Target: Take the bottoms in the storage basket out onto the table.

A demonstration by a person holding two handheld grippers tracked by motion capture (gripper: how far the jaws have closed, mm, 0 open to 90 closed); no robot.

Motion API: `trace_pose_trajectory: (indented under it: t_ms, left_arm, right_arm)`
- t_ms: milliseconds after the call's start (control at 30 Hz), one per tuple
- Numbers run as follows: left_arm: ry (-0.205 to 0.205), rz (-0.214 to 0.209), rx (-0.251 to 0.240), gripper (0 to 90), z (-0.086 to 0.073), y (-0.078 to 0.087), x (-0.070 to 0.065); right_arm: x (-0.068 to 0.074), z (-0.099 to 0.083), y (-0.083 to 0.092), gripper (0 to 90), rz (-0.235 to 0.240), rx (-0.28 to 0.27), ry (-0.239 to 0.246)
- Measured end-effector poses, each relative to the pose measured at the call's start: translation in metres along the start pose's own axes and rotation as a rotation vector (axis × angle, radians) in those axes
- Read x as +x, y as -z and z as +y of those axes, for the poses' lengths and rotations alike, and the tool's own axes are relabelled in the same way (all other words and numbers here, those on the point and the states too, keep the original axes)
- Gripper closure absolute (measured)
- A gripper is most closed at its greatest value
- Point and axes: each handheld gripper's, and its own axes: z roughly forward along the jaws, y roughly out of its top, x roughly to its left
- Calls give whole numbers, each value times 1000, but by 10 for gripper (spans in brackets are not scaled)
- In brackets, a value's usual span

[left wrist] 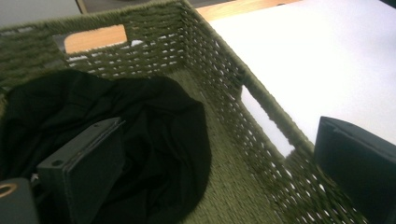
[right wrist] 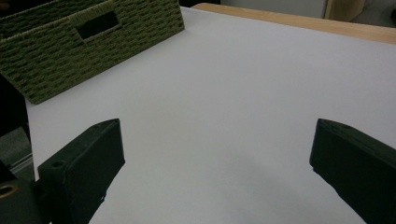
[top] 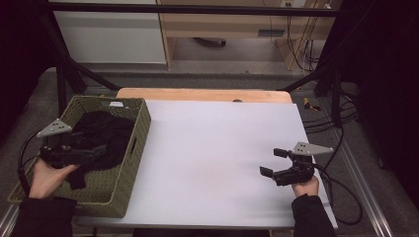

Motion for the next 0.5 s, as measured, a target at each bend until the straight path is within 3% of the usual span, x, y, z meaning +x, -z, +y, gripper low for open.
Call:
trace_pose_trajectory:
  t_ms: [500]
  left_arm:
    - [-23, 34, 35, 22, 28, -6, 8]
  right_arm:
    - [0, 0, 0, 36, 0, 1, 0]
